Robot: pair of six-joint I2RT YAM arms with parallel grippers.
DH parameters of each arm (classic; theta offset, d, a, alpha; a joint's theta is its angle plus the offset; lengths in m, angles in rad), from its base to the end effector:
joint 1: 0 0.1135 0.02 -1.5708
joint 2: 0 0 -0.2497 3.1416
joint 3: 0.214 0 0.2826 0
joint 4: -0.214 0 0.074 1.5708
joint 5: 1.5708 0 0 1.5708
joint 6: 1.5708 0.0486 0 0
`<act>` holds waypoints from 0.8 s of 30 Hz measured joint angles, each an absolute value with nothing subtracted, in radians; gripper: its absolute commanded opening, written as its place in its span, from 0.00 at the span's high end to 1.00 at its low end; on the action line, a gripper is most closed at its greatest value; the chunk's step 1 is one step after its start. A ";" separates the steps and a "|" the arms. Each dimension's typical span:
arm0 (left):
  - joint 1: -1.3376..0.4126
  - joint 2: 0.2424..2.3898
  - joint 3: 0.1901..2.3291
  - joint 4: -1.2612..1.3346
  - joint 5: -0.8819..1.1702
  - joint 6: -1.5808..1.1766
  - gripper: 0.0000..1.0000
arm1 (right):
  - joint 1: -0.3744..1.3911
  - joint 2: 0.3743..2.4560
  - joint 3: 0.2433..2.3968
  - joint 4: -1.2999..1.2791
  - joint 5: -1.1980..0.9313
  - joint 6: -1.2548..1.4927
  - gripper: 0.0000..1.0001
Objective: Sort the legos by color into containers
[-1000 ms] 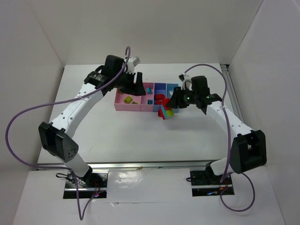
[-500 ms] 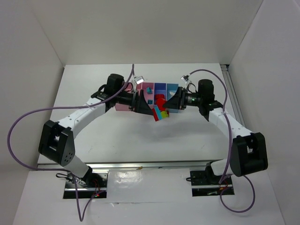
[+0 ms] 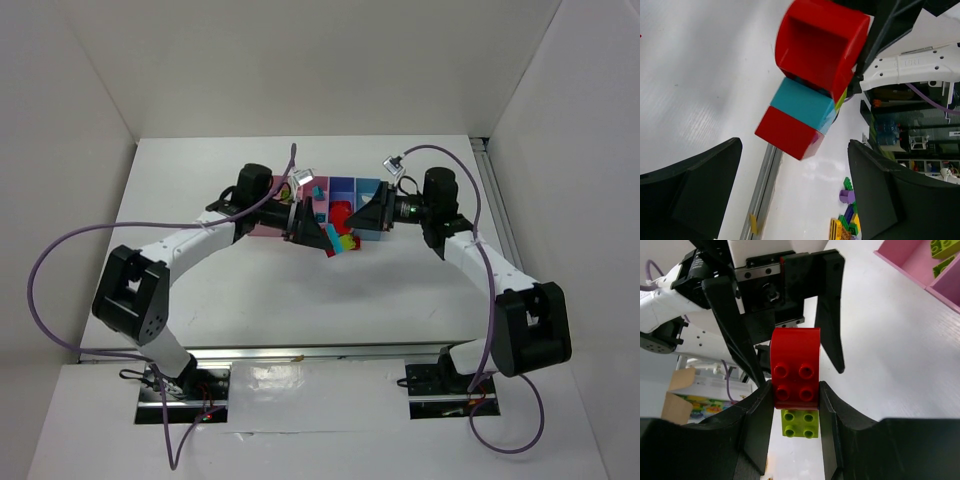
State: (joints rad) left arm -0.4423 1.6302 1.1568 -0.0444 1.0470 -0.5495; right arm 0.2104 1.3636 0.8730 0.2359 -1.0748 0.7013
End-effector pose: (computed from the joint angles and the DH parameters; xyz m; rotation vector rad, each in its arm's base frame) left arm 0.3375 -0.2064 0.2416 0.5964 2.1543 -1.6620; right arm 0.3182 0.1117 0.2562 -0.3689 1.9584 1.5844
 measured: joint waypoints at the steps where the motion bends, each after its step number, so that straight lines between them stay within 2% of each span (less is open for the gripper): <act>1: -0.443 1.633 1.158 -0.041 1.047 -0.552 0.03 | 0.213 1.364 0.873 0.240 -1.080 0.705 0.73; 7: -0.443 1.640 1.158 0.062 1.055 -0.609 0.05 | 0.239 1.379 0.873 0.271 -1.108 0.725 0.73; 12: -0.443 1.651 1.158 0.154 1.107 -0.661 0.12 | 0.250 1.405 0.873 0.330 -1.123 0.771 0.73; 13: -0.443 1.653 1.158 0.163 1.118 -0.663 0.16 | 0.252 1.409 0.873 0.348 -1.126 0.785 0.73; 19: -0.443 1.654 1.158 0.161 1.172 -0.656 0.23 | 0.253 1.418 0.861 0.438 -1.133 0.844 0.73; 20: -0.443 1.654 1.158 0.157 1.177 -0.654 0.26 | 0.253 1.420 0.861 0.447 -1.133 0.850 0.73; 21: -0.443 1.654 1.158 0.156 1.182 -0.653 0.36 | 0.253 1.423 0.861 0.456 -1.134 0.856 0.73; 23: -0.441 1.654 1.158 0.148 1.184 -0.647 0.49 | 0.253 1.431 0.861 0.470 -1.142 0.871 0.73; 24: -0.439 1.656 1.158 0.147 1.184 -0.649 0.64 | 0.253 1.433 0.861 0.477 -1.143 0.876 0.73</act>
State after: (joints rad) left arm -0.4393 1.6562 1.1576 0.1467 1.1835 -0.6487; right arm 0.2531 1.4326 0.8612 0.4767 -1.1431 0.8764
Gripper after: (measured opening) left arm 0.558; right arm 0.444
